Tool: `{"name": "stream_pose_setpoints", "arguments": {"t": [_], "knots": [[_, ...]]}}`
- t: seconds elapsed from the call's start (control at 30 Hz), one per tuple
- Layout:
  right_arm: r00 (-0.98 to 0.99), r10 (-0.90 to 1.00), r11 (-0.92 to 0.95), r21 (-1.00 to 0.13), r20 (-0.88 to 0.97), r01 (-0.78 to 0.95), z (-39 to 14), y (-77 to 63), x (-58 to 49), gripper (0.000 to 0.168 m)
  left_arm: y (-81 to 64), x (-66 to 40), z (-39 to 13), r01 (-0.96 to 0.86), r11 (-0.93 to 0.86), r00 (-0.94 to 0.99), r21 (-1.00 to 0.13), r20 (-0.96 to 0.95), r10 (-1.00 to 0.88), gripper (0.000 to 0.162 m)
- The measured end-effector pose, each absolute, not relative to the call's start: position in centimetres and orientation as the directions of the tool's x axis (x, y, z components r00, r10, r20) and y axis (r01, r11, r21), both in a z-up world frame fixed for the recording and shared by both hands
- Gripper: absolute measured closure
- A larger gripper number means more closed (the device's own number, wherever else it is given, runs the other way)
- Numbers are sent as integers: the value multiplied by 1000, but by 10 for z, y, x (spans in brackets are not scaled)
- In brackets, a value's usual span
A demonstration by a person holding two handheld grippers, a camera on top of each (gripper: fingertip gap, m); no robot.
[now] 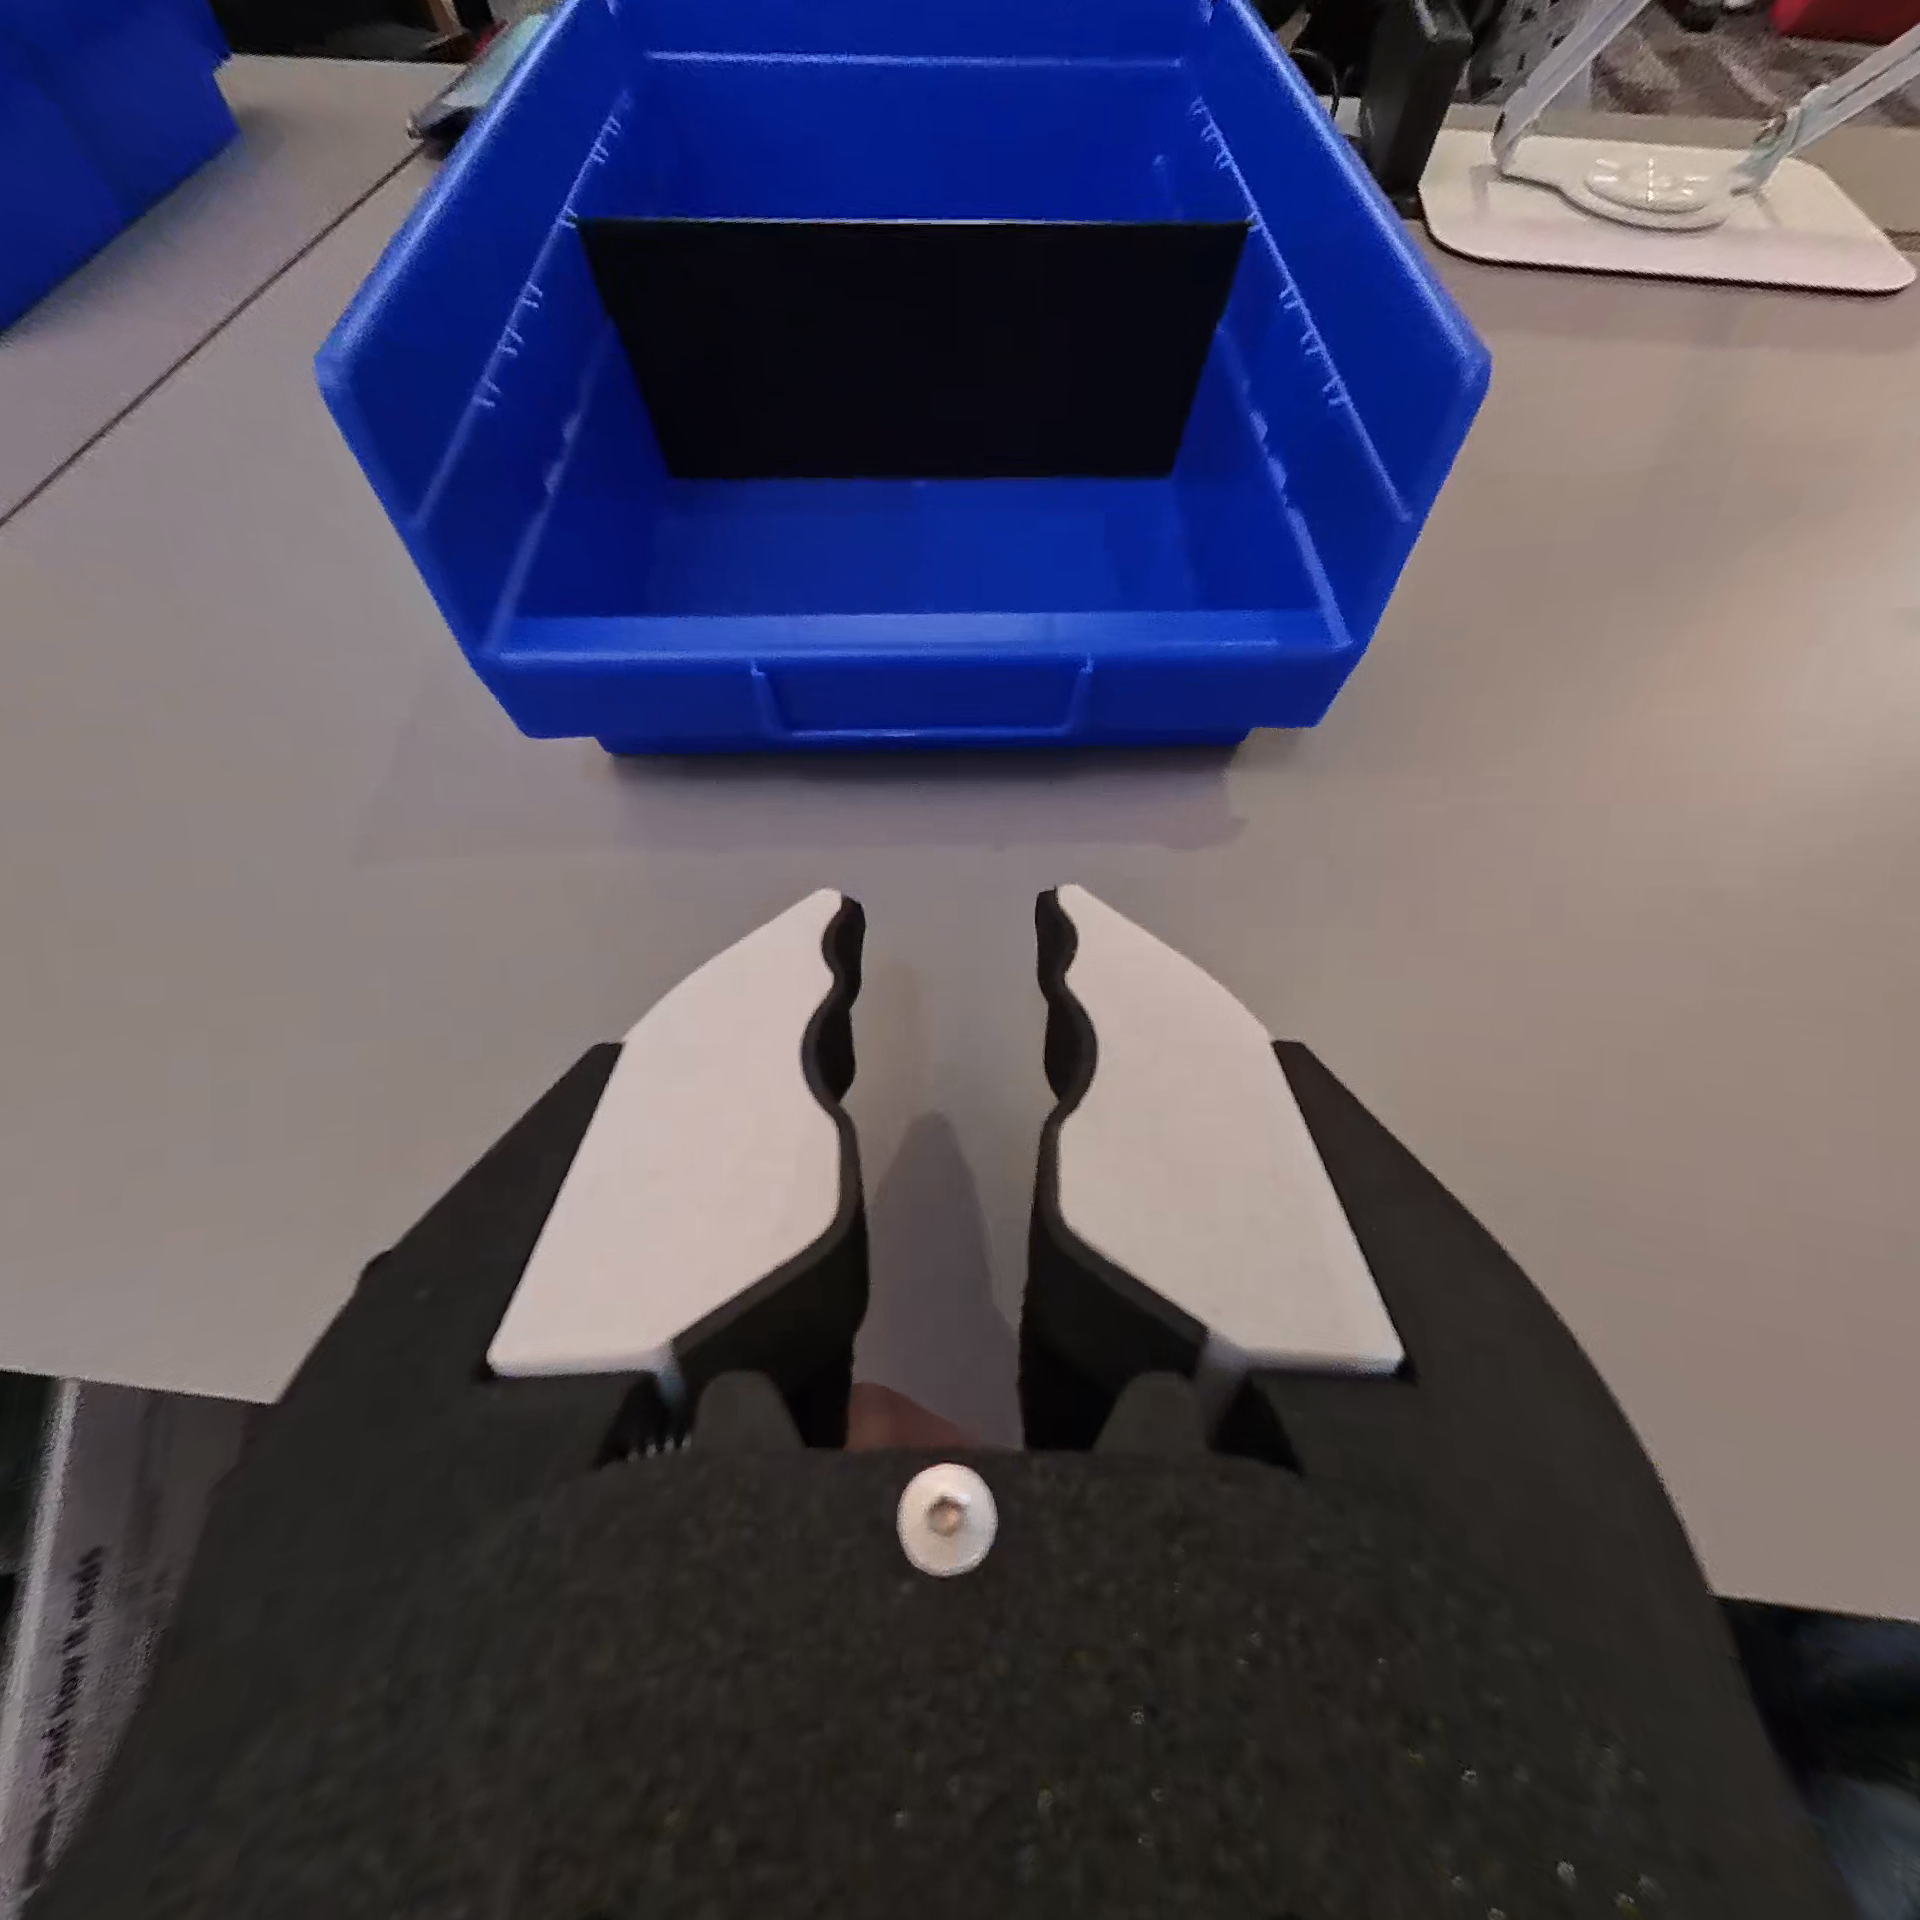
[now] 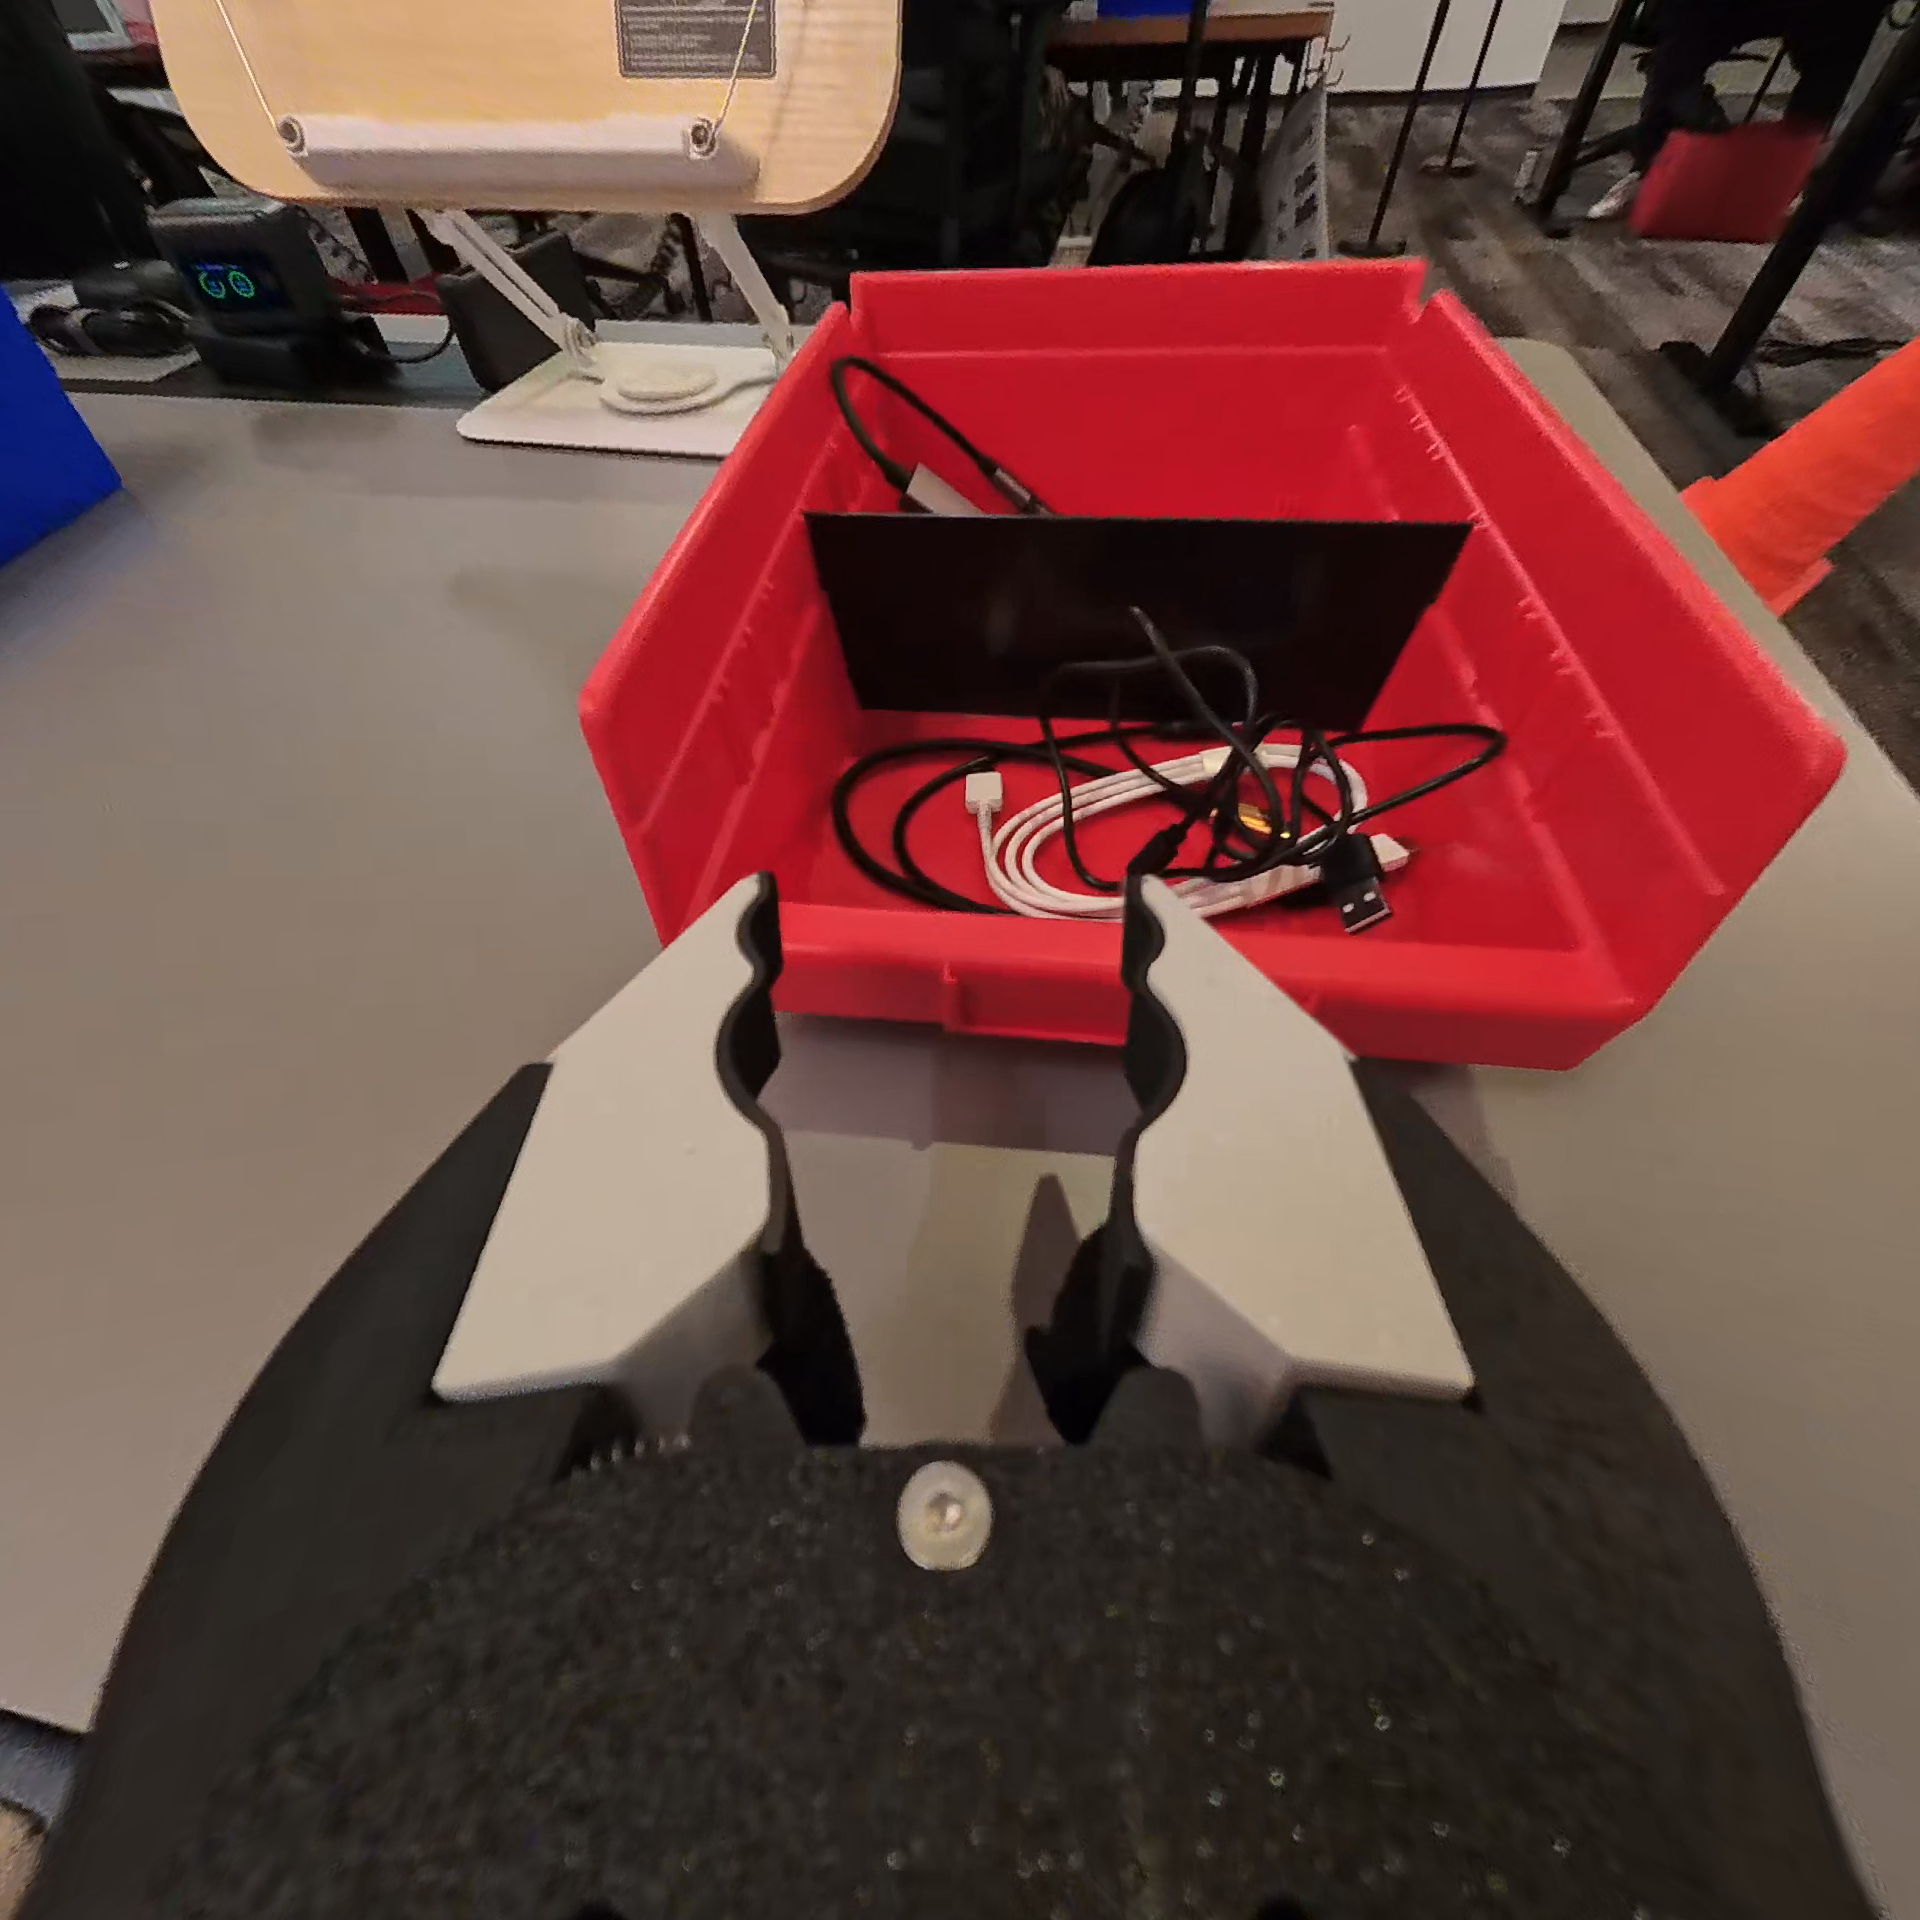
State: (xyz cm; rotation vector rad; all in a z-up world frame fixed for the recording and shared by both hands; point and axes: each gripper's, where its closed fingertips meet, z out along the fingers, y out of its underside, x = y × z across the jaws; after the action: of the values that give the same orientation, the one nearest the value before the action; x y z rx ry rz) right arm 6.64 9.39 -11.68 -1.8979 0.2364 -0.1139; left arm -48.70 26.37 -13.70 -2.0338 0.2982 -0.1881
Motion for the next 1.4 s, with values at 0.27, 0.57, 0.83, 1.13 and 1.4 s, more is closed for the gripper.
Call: {"name": "stream_pose_setpoints", "arguments": {"t": [0.27, 0.57, 0.83, 1.13, 1.4], "knots": [[971, -233, -328, -936, -49, -126, -121, 93, 73, 104, 265, -486, -141, -137, -456, 954, -880, 7, -299, 130], [978, -207, -298, -952, -14, -76, -113, 97, 66, 100, 263, -478, -140, -148, -448, 943, -882, 10, -332, 130], [997, -74, -239, -971, 20, 2, -100, 146, -15, 98, 247, -416, -131, -322, -262, 845, -910, -152, -513, 95], [987, 146, -316, -949, -72, -23, -113, 137, -89, 75, 212, -329, -123, -319, -164, 687, -934, -108, -719, 93], [913, -391, 11, -991, 120, 134, -34, 47, -35, 101, 126, -206, -116, -333, -66, 412, -941, -83, -907, 93]]}}
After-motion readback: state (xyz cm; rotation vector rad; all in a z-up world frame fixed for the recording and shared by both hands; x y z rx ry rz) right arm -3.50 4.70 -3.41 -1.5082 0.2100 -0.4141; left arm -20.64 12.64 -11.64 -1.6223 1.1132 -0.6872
